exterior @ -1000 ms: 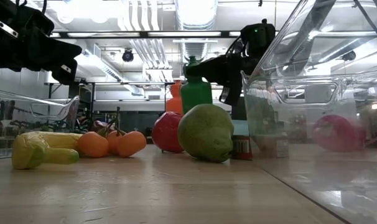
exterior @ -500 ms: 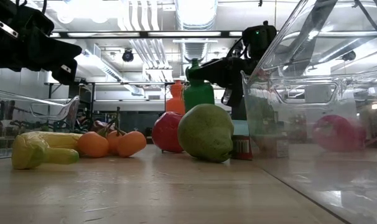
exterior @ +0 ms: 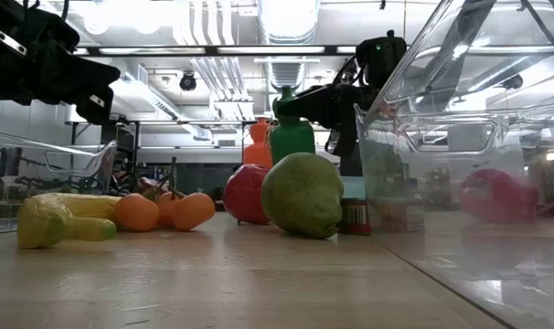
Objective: Pick & Place Food Item
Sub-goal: Put the green water bottle into the green bin
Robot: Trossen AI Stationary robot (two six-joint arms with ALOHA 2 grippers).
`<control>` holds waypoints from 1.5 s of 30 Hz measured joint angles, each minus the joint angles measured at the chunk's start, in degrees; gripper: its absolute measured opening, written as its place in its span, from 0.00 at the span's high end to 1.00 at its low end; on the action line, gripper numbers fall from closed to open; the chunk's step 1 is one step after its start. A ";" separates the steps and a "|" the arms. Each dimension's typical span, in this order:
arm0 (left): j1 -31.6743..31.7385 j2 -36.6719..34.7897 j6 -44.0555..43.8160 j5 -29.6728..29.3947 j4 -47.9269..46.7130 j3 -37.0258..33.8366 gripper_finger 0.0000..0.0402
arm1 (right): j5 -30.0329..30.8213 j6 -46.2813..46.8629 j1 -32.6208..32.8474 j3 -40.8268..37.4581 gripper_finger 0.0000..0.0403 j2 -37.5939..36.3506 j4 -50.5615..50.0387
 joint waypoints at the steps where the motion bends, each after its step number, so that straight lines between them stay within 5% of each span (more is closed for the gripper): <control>1: 0.01 0.00 0.00 0.00 0.01 -0.01 1.00 | 0.00 0.00 0.00 0.00 0.44 -0.01 0.00; 45: 0.02 0.00 0.00 -0.01 0.01 -0.02 1.00 | 1.40 0.40 -0.26 -0.24 0.44 -0.03 -2.67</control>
